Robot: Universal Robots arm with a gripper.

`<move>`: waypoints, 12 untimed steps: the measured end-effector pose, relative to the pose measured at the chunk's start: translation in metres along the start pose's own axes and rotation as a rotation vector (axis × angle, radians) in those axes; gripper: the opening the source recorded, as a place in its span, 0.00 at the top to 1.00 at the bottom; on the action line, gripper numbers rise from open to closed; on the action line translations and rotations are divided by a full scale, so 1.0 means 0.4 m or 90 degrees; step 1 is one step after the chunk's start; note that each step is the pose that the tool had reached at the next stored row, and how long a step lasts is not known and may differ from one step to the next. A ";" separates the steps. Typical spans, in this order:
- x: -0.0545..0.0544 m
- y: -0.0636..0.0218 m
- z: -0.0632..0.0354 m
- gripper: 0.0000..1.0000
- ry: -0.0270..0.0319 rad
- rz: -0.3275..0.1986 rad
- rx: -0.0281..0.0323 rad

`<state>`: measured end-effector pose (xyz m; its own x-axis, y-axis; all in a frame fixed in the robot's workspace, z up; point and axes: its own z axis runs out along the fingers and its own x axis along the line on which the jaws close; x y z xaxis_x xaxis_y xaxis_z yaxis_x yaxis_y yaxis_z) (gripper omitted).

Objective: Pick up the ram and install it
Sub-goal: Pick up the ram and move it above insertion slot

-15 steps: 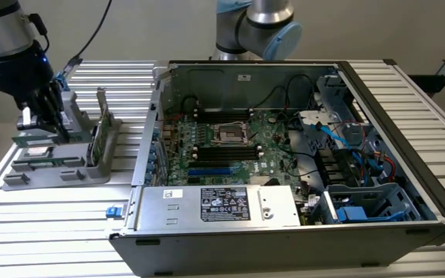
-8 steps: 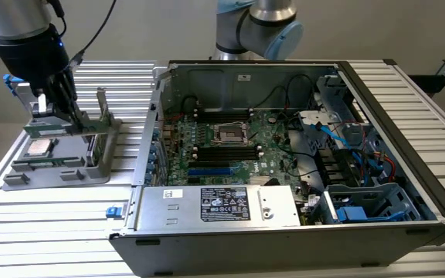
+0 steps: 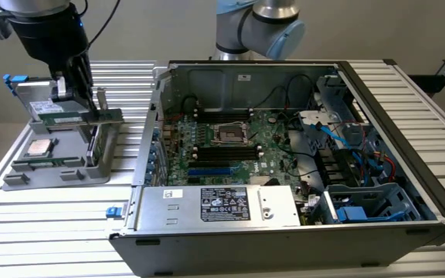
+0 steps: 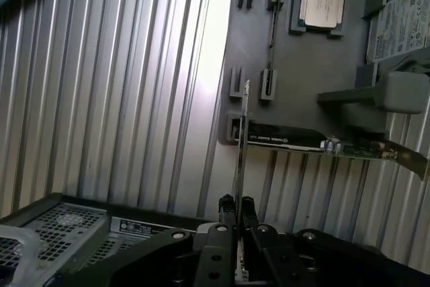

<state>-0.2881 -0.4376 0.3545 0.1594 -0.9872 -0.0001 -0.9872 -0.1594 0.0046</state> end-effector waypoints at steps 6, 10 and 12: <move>0.011 -0.068 -0.048 0.86 -0.0071 0.000 0.0013; 0.019 -0.112 -0.073 0.86 -0.0147 0.000 0.0025; 0.023 -0.135 -0.081 0.86 -0.0176 0.000 0.0030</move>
<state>-0.2331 -0.4380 0.3868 0.1594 -0.9868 -0.0278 -0.9872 -0.1595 -0.0001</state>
